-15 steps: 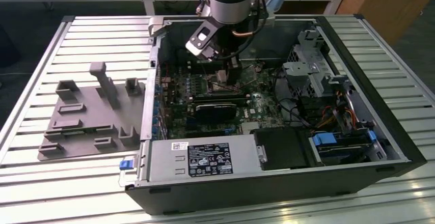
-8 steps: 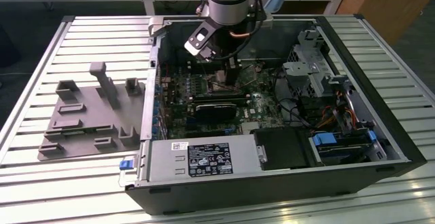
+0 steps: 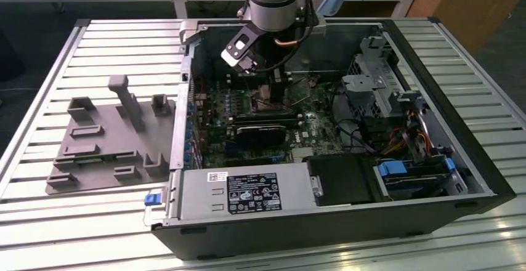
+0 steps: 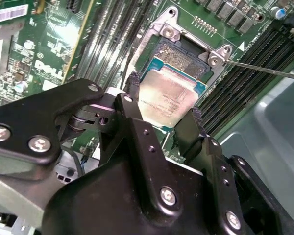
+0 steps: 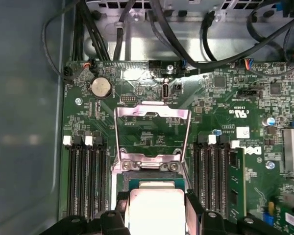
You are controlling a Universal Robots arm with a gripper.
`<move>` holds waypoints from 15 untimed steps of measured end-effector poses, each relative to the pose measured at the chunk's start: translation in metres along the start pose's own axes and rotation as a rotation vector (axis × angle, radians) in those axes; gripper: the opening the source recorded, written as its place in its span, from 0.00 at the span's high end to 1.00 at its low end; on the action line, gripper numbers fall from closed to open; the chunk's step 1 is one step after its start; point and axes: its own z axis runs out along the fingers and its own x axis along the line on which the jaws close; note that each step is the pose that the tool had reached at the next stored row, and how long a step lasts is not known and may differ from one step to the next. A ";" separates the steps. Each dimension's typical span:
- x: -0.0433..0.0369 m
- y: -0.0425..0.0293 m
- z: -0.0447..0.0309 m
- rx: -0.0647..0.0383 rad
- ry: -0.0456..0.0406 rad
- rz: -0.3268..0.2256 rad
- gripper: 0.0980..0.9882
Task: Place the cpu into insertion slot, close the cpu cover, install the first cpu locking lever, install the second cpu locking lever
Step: 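Place the cpu into insertion slot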
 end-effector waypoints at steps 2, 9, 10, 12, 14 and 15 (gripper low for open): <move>0.0002 -0.0002 0.0022 0.000 -0.0002 0.002 0.51; 0.0008 -0.0010 0.0106 0.000 -0.0004 0.005 0.51; 0.0010 -0.0011 0.0117 0.000 -0.0004 0.005 0.51; 0.0015 -0.0013 0.0139 0.000 -0.0004 0.005 0.51; 0.0017 -0.0016 0.0162 0.000 -0.0005 0.005 0.51; 0.0018 -0.0019 0.0175 0.000 -0.0005 0.005 0.51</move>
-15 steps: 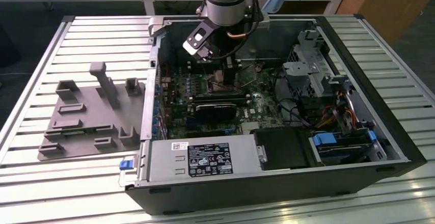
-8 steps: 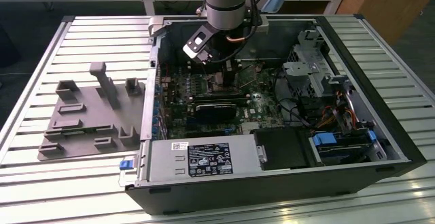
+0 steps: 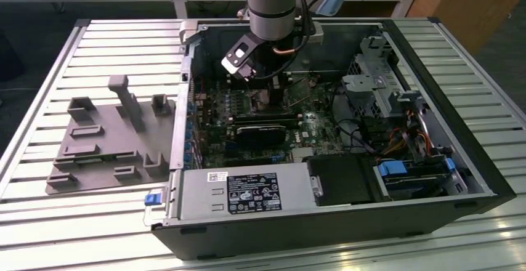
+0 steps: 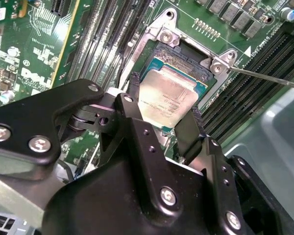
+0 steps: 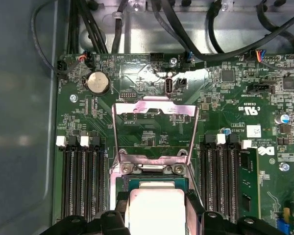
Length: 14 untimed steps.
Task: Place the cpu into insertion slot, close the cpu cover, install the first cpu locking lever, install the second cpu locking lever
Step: 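Place the cpu into insertion slot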
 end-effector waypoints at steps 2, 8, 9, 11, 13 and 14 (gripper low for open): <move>0.0001 -0.0007 0.0024 0.000 0.0000 0.000 0.51; 0.0009 -0.0037 0.0082 0.000 0.0001 0.000 0.51; 0.0010 -0.0039 0.0094 0.000 0.0000 0.000 0.51; 0.0013 -0.0044 0.0111 0.000 0.0001 0.000 0.51; 0.0018 -0.0046 0.0119 0.000 0.0000 0.000 0.51; 0.0021 -0.0046 0.0121 0.000 0.0000 0.000 0.51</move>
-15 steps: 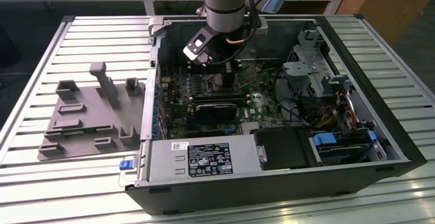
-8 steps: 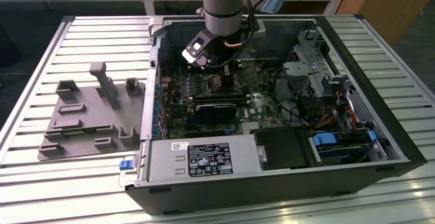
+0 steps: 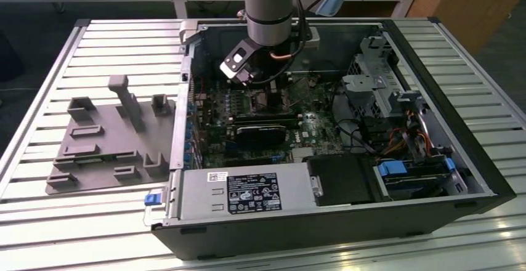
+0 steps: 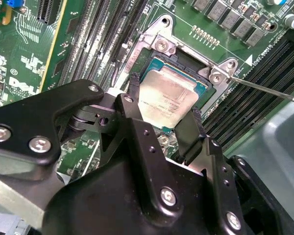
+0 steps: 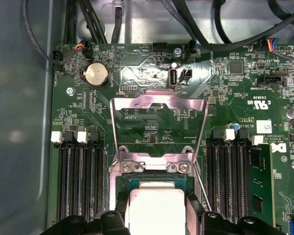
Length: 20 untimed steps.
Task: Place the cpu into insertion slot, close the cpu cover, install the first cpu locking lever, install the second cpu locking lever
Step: 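Place the cpu into insertion slot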
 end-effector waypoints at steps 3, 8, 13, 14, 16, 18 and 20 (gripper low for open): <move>0.0010 -0.0001 0.0006 0.000 0.0001 0.000 0.51; 0.0015 -0.0004 0.0031 0.000 -0.0003 0.000 0.51; 0.0015 -0.0004 0.0038 0.000 -0.0001 0.000 0.51; 0.0015 -0.0004 0.0038 0.000 -0.0002 0.000 0.51; 0.0016 -0.0004 0.0038 0.000 -0.0001 0.000 0.51; 0.0015 -0.0004 0.0038 0.000 -0.0001 0.000 0.51; 0.0017 -0.0003 0.0042 -0.001 0.0008 0.000 0.49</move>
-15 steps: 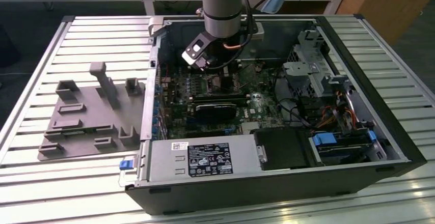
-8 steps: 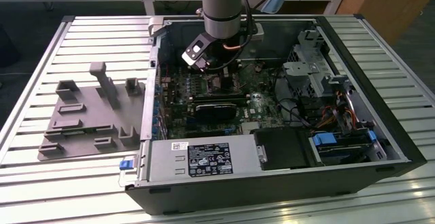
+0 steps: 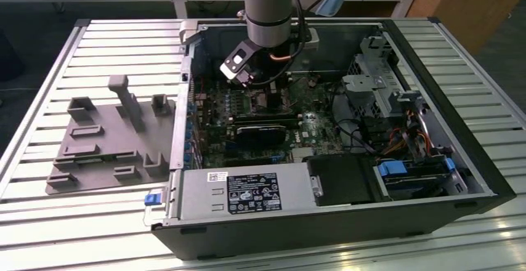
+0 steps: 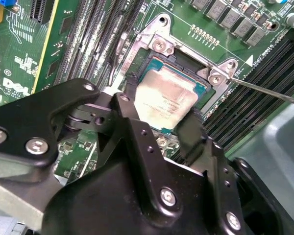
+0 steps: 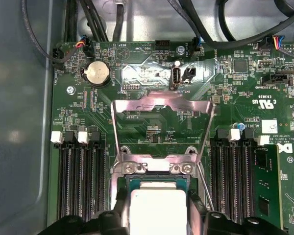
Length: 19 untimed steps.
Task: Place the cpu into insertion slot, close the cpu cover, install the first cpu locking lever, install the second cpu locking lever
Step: 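Place the cpu into insertion slot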
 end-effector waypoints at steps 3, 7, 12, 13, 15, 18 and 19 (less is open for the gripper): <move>-0.0002 -0.0001 -0.0002 0.000 -0.0007 0.000 0.42; -0.0002 -0.0001 -0.0003 0.001 -0.0009 0.000 0.42; -0.0001 0.0002 -0.0040 0.001 -0.0012 0.000 0.42; -0.0001 0.0004 -0.0058 0.001 -0.0013 0.000 0.42; 0.0000 0.0007 -0.0090 0.001 -0.0011 0.000 0.42; 0.0001 0.0012 -0.0147 0.001 -0.0012 0.000 0.42; 0.0001 0.0014 -0.0165 0.001 -0.0012 0.000 0.42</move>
